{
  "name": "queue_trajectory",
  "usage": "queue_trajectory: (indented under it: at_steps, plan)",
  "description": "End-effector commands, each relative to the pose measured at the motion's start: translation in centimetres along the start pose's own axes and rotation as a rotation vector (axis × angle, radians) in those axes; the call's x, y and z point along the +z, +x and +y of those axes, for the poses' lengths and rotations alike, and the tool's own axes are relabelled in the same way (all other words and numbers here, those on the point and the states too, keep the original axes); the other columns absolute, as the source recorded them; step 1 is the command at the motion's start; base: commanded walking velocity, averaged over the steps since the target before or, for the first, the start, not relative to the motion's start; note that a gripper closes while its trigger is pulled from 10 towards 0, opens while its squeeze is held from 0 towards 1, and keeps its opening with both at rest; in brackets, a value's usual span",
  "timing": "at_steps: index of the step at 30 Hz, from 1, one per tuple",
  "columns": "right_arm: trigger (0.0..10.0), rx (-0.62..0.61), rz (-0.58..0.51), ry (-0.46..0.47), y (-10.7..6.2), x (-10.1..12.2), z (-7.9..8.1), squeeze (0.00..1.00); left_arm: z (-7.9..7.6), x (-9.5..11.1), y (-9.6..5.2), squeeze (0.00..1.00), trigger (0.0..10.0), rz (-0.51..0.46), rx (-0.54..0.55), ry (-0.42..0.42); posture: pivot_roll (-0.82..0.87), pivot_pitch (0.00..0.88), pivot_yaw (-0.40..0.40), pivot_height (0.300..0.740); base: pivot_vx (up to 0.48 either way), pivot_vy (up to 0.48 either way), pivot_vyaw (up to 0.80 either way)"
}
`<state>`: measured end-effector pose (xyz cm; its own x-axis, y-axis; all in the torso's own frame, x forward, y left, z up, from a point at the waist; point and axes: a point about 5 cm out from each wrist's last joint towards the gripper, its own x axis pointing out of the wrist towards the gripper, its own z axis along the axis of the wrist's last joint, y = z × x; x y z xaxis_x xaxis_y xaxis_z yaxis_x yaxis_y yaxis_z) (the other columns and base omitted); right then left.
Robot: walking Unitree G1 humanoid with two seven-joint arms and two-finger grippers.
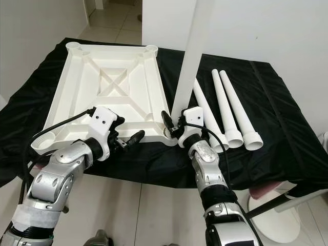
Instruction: Building children table
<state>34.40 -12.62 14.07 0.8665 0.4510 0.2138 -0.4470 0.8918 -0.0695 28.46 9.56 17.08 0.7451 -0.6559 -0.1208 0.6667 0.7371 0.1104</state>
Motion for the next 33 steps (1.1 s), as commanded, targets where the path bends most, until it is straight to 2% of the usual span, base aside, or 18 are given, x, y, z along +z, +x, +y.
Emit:
queue_trajectory:
  at_steps: [1,9,17,21,22,33]
  plan:
    - [10.0,0.016,0.023,-0.009,0.1,-0.4,0.4,0.0,-0.4,-0.3,0.0,0.0,10.0,0.02,0.013,0.005,0.19,0.046,-0.065,0.74,0.0,0.0,0.0]
    - [10.0,0.054,0.027,-0.025,0.6,-0.6,1.1,0.0,-0.7,-0.2,0.1,0.0,10.0,0.024,0.007,0.007,0.19,0.045,-0.064,0.74,0.0,0.0,0.0]
    - [10.0,0.054,0.056,-0.025,0.2,-1.4,1.3,0.0,-0.7,-0.1,-0.1,0.0,10.0,0.023,0.006,0.011,0.19,0.047,-0.057,0.74,0.0,0.0,0.0]
    - [10.0,0.08,0.07,-0.063,0.0,-1.7,1.6,0.0,-0.9,-0.1,-0.1,0.0,10.0,0.024,-0.001,0.014,0.19,0.051,-0.054,0.74,0.0,0.0,0.0]
    - [10.0,0.106,0.075,-0.097,-0.1,-1.8,1.8,0.0,-0.9,0.0,-0.1,0.0,10.0,0.023,-0.003,0.015,0.19,0.055,-0.051,0.74,0.0,0.0,0.0]
    - [10.0,0.153,0.078,-0.122,-0.5,-1.9,1.9,0.0,-1.0,0.2,-0.4,0.0,10.0,0.022,-0.002,0.015,0.19,0.073,-0.045,0.74,0.0,0.0,0.0]
